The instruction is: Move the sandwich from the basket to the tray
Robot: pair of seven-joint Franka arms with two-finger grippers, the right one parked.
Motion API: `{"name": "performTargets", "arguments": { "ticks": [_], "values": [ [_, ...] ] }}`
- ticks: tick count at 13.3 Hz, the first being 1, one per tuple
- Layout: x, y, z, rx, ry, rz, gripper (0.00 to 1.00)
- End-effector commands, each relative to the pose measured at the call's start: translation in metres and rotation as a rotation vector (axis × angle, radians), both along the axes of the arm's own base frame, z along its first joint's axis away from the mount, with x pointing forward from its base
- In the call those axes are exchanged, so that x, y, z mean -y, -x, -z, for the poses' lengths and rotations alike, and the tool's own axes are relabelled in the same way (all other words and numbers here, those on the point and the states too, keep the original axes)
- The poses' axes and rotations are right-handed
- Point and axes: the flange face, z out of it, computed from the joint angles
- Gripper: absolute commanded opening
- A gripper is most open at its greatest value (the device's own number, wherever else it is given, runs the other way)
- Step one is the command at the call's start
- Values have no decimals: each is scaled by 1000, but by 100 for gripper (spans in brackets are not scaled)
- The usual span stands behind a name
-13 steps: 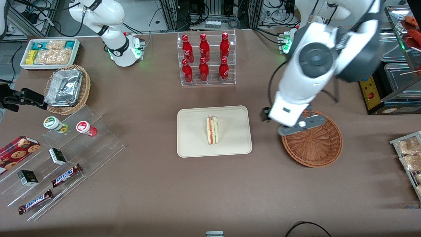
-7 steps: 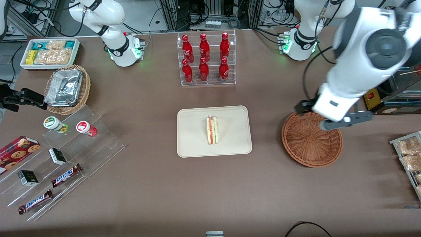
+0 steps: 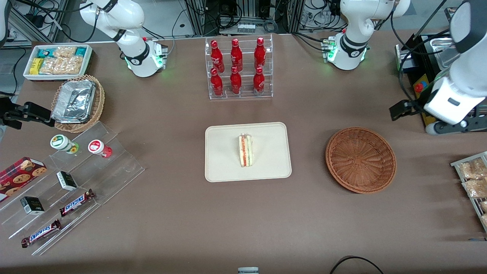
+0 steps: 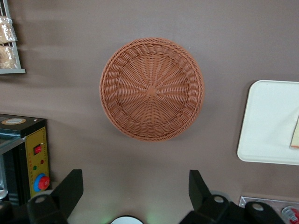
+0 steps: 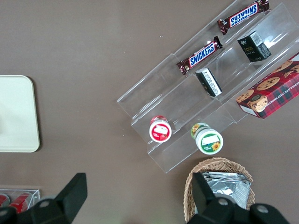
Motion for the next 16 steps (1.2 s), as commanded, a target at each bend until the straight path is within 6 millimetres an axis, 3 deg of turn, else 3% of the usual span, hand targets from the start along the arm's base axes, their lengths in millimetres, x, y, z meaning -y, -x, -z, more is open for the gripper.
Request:
{"name": "performTargets", "arguments": {
  "ticks": [1,5,9,16],
  "values": [
    [-4,20,-11,12,9,45,100],
    [-11,37,-19,28,22,87,100],
    [-8,17,-29,59,43,89,100],
    [-18,2,-21,48,42,156,100]
  ]
}}
